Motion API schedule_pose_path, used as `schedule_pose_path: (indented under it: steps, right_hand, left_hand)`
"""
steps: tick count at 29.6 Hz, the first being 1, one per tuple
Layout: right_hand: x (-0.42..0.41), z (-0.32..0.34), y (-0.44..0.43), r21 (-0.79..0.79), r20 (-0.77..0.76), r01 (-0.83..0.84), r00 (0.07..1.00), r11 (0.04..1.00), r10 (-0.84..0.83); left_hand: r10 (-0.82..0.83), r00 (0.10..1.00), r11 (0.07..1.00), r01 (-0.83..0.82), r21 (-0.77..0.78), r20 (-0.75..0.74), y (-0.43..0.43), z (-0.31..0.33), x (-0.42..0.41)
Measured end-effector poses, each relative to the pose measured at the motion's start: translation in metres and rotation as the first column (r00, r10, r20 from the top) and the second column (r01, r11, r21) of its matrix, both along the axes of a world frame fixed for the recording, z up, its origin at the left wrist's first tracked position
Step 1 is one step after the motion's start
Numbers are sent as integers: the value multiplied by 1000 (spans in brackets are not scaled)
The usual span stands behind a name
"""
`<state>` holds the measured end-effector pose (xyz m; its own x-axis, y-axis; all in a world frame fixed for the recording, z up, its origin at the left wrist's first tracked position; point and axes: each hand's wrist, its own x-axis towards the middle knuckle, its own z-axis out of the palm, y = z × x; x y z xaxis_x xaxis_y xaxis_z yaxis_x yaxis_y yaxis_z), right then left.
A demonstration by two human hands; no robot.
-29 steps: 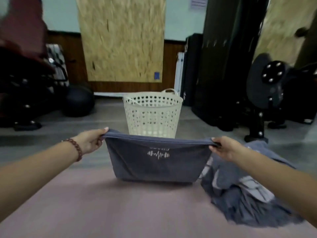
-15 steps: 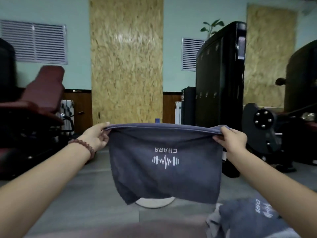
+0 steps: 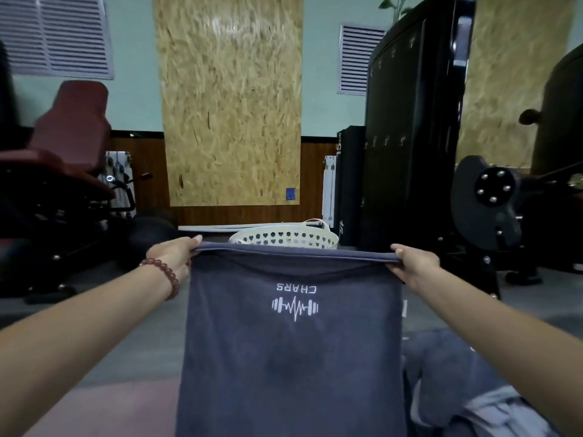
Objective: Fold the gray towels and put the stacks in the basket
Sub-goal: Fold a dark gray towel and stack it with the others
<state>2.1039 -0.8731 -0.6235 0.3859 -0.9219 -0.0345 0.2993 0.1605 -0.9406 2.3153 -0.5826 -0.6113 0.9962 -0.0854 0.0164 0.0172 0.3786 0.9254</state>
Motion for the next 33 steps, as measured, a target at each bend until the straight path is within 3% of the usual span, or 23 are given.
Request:
schedule_pose_path:
  steps: [5,10,13,17,21,25,29,33]
  right_hand:
    - [4,17,10,-118,109,-16,994,993,29]
    - [-9,11,14,-183,183,48,983,982,-14]
    - [-27,-30,23,-203,78,70,995,977,-55]
    - [-73,-145,42,-270,-280,-4,957,963,-75]
    - [-126,-266,57,-113,-631,-126,776,986,27]
    - [-163,-310,85,47,-778,-307,586,950,228]
    - [-182,-323,100,22,-837,-465,476,885,271]
    - [-193,-323,111,-6,-852,-635,408,772,329]
  left_hand:
    - [104,970,995,-103,-13,219,8,8,6]
    - [64,956,998,-67,-2,288,14,13,-10]
    - [46,964,996,-63,60,261,25,-20,-21]
    - [-66,997,947,47,318,51,52,-121,-44]
    - [-144,970,757,234,610,-194,88,-232,-79]
    - [-201,922,523,386,760,-330,121,-299,-116]
    - [-463,865,311,364,878,-195,144,-321,-135]
    - [-660,747,113,202,973,-78,165,-333,-138]
